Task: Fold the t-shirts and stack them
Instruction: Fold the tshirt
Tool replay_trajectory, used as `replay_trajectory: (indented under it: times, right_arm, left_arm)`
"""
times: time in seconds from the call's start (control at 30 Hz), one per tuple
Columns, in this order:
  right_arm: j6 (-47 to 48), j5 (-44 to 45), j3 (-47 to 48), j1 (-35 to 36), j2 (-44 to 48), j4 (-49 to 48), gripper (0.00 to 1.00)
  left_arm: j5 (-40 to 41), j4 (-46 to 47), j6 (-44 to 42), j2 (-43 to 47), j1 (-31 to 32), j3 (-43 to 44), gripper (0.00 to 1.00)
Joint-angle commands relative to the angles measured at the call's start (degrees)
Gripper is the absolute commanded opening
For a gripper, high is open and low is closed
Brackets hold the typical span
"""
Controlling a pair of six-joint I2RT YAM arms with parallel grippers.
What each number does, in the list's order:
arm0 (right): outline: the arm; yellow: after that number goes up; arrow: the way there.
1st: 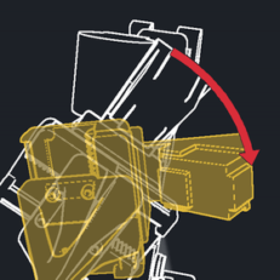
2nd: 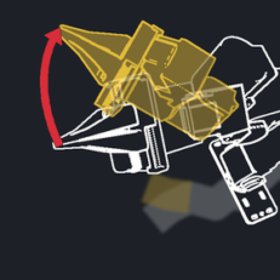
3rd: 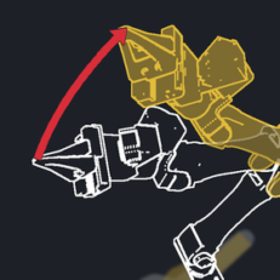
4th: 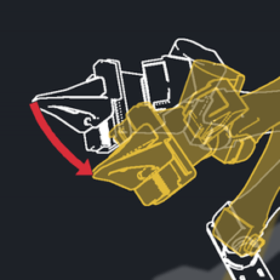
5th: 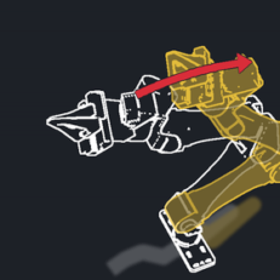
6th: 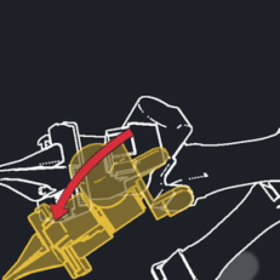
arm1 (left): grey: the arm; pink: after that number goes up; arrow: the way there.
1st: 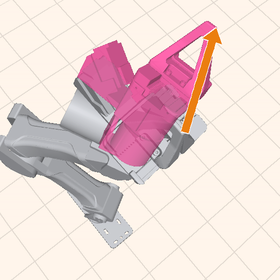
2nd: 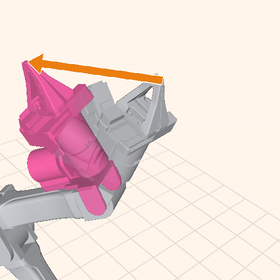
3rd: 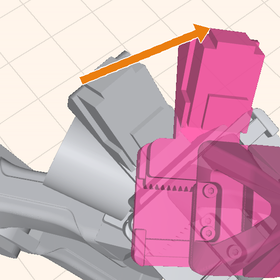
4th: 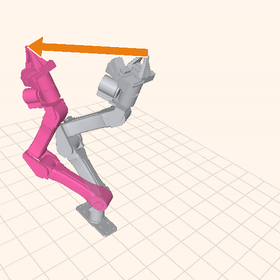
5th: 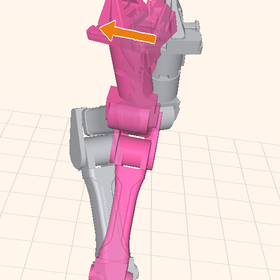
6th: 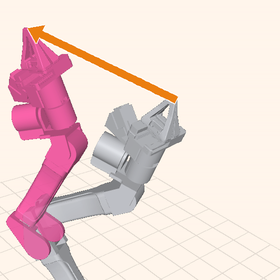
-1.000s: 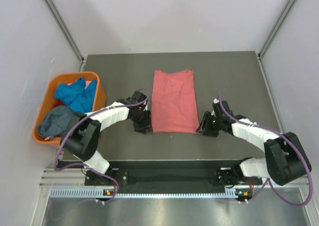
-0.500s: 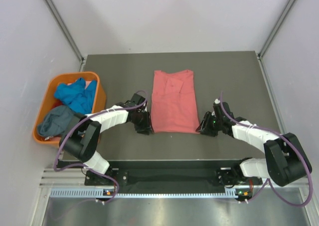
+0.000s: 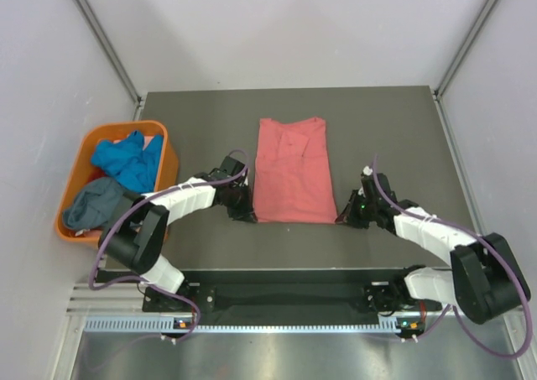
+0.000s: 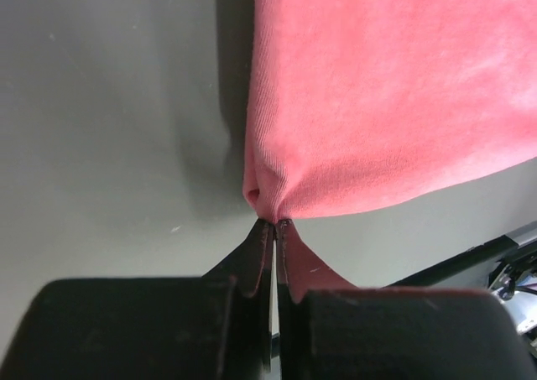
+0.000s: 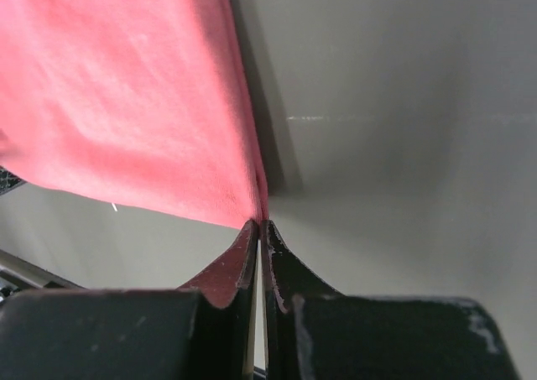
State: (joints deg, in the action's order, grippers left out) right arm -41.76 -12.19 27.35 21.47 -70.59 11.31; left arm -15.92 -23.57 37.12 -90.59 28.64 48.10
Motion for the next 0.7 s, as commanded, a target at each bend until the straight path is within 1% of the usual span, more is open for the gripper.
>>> replay_trajectory:
  times: [0.0,0.07,0.23,0.4,0.47,0.53,0.63,0.67]
  right_arm:
    - [2.47,3.65,0.24,-0.29,5.61,3.08,0.00]
    - [2.65,5.32,0.33,-0.47,8.95,5.20,0.00]
    - [2.30,7.26,-0.81,-0.29,16.87,12.06,0.00]
    - [0.98,9.02,-0.46,-0.29,28.73,20.22,0.00]
    - [0.71,9.72,0.50,-0.29,32.51,21.99,0.00]
    - [0.71,9.72,1.64,-0.29,33.93,23.23,0.00]
    - [1.59,10.51,3.40,-0.29,34.20,22.62,0.00]
    - [2.46,11.39,4.02,-0.29,33.07,21.92,0.00]
  left_arm:
    - [1.85,-2.07,-1.35,4.79,1.23,0.50,0.00]
    - [3.96,-3.67,-1.26,6.55,2.20,0.95,0.00]
    - [6.16,-7.79,0.23,9.02,7.03,1.56,0.00]
    - [12.04,-13.42,3.48,13.58,12.65,3.22,0.00]
    - [13.19,-15.96,4.44,14.91,13.63,4.46,0.00]
    - [13.90,-17.29,4.71,16.40,14.16,6.83,0.00]
    - [15.39,-19.40,3.75,16.06,14.07,11.39,0.00]
    - [17.66,-20.36,2.79,15.10,14.07,13.84,0.00]
